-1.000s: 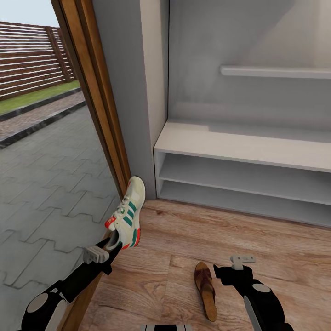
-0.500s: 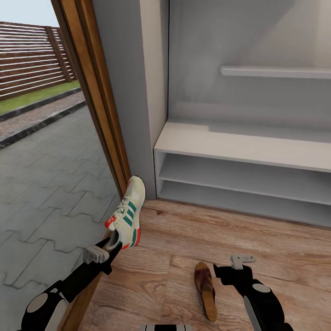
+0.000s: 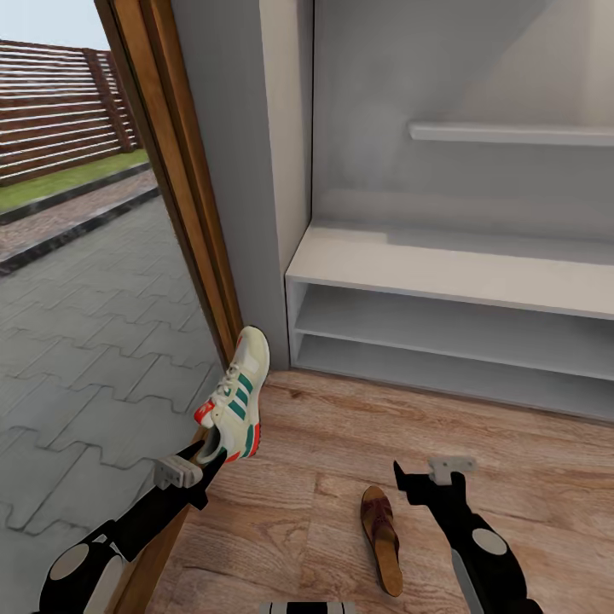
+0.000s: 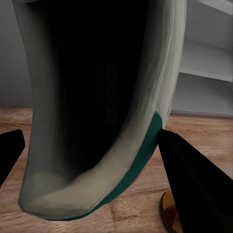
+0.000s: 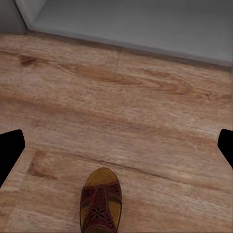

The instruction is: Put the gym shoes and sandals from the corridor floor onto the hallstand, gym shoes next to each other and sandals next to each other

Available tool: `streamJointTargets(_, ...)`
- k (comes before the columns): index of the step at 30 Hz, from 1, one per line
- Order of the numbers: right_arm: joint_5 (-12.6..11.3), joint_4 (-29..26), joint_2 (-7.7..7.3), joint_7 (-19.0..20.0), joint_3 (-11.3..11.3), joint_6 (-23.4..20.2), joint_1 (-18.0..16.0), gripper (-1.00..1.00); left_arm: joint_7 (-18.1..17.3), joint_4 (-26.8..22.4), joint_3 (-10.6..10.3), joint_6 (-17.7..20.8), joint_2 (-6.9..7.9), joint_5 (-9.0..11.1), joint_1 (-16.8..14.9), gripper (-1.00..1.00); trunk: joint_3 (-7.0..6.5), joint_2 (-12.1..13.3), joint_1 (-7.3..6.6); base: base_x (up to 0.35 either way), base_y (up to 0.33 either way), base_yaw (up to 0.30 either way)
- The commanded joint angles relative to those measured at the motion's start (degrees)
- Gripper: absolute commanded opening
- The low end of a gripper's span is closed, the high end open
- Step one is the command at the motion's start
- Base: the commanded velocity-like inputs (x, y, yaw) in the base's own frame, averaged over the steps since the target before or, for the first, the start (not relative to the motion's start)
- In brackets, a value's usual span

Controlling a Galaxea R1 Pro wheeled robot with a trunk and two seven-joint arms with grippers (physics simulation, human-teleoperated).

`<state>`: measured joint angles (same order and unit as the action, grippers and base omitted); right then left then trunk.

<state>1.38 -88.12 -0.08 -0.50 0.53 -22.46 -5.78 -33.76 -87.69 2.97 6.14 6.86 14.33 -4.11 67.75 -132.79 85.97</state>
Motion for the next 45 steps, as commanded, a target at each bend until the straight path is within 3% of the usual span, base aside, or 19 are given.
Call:
streamJointTargets(1,0.1,0.2,-0.01,0.0,0.0,0.1,0.0,1.0,-0.3,0.0,0.1,0.6,0.0,0.6,0.0,-1.0,0.04,0.0,-0.01,0.0,0.0,0.0)
streamJointTargets(7,0.1,3.8,-0.01,0.0,0.0,5.1,0.0,1.0,-0.3,0.0,0.0,0.6,0.0,0.6,0.0,-1.0,0.04,0.0,-0.01,0.0,0.0,0.0)
streamJointTargets(16,0.0,15.7,-0.05,0.0,0.0,11.5,0.0,1.0,-0.3,0.0,-0.1,0.6,0.0,0.6,0.0,-1.0,0.04,0.0,-0.01,0.0,0.0,0.0)
streamJointTargets(24,0.0,20.8,-0.02,0.0,0.0,17.7,0.0,1.0,-0.3,0.0,-0.1,0.6,0.0,0.6,0.0,-1.0,0.04,0.0,-0.01,0.0,0.0,0.0)
streamJointTargets(36,0.0,24.8,-0.02,-0.1,0.0,20.5,0.0,1.0,-0.3,0.0,-0.1,0.6,0.02,0.7,0.0,-1.0,0.04,0.0,-0.01,0.0,0.0,0.0)
streamJointTargets(45,0.1,24.8,-0.05,-0.1,0.0,20.6,0.0,1.0,-0.3,0.0,-0.2,0.6,0.08,0.7,0.0,-1.0,1.83,-3.6,1.97,0.0,0.0,0.011)
